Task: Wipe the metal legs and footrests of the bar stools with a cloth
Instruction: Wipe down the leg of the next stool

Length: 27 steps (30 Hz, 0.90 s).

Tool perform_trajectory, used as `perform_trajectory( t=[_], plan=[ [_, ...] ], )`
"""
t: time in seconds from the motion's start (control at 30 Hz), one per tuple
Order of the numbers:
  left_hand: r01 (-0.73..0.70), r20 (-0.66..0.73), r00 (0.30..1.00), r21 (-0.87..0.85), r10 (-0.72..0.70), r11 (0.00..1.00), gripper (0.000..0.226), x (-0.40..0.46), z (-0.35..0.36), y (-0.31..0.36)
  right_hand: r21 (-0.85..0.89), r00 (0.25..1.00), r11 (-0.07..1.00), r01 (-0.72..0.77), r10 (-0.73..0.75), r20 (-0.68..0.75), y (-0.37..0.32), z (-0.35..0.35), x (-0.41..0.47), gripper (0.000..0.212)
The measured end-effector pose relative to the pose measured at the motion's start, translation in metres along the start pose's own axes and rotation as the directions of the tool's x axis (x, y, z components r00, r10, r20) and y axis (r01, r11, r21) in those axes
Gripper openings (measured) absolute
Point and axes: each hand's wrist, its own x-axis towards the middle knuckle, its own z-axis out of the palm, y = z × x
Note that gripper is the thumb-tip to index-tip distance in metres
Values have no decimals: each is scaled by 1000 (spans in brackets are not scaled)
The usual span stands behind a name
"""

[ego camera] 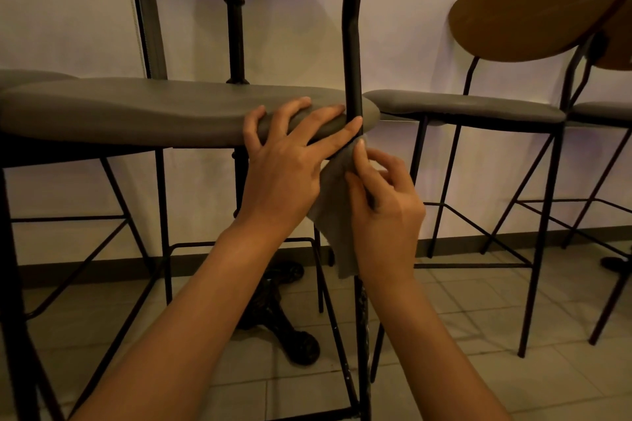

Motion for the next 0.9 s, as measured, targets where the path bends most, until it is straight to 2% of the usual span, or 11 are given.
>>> perform_trajectory(
  t=[0.23, 0.67, 0.9],
  plan=[
    [4, -13, 1000, -26, -4, 1000, 42, 1, -1, 1, -63, 997, 995, 72, -72, 9, 6, 2, -1, 32],
    [72, -147, 986, -22, -75, 997, 34, 9, 13, 8, -64, 996, 996, 58, -54, 69, 17, -8, -37, 31],
    [107, -183, 976, -60, -116, 992, 31, 11, 13, 12, -31, 999, 999, 20, -19, 38, 13, -9, -28, 32]
  ],
)
